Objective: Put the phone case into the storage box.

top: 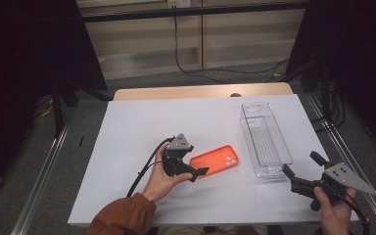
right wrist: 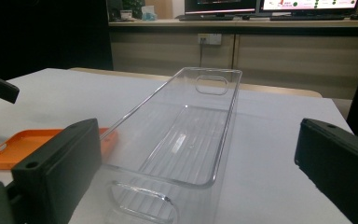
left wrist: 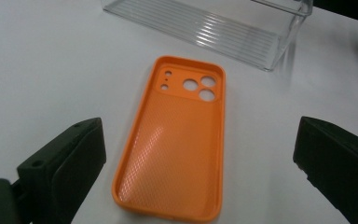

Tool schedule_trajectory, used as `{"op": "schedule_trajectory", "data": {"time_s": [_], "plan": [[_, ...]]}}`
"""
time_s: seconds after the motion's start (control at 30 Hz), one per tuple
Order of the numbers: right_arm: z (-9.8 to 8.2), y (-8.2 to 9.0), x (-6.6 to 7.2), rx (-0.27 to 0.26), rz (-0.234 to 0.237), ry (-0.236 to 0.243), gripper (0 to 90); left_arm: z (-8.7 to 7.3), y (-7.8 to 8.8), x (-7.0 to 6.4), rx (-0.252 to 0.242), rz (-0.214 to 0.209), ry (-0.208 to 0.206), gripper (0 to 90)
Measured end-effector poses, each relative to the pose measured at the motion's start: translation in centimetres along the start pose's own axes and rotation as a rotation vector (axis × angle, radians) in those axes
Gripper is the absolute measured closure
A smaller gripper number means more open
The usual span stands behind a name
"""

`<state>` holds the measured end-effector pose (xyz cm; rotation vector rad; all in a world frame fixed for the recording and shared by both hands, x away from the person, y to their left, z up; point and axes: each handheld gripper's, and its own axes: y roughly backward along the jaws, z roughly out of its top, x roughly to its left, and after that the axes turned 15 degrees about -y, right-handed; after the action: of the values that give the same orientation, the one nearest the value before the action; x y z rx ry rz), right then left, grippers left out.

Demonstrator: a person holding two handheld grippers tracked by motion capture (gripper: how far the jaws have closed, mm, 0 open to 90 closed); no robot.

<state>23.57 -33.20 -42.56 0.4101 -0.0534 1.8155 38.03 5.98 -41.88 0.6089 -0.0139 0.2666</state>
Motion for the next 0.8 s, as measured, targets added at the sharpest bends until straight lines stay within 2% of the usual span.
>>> {"op": "schedule_trajectory", "data": {"time_s": [0.1, 0.27, 0.33, 0.47, 0.8], "plan": [[0.0, 0.0, 0.0, 0.0, 0.003, 0.004, 0.0, 0.1, -0.6, 0.2, 0.006, -0.02, 0.001, 2.4], [0.0, 0.0, 0.0, 0.001, 0.004, 0.004, 0.0, 0.6, -1.6, 0.6, 0.054, -0.038, -0.026, 3.3], [0.0, 0.0, 0.0, 0.001, 0.005, 0.004, 0.0, 0.7, -2.1, 0.7, 0.056, -0.05, -0.018, 3.2], [0.0, 0.0, 0.0, 0.003, 0.004, 0.004, 0.0, 0.9, -2.9, 1.0, 0.095, -0.065, -0.029, 3.2], [0.0, 0.0, 0.0, 0.005, 0.004, 0.009, 0.0, 0.8, -3.8, 1.9, 0.134, -0.065, -0.029, 3.4]]}}
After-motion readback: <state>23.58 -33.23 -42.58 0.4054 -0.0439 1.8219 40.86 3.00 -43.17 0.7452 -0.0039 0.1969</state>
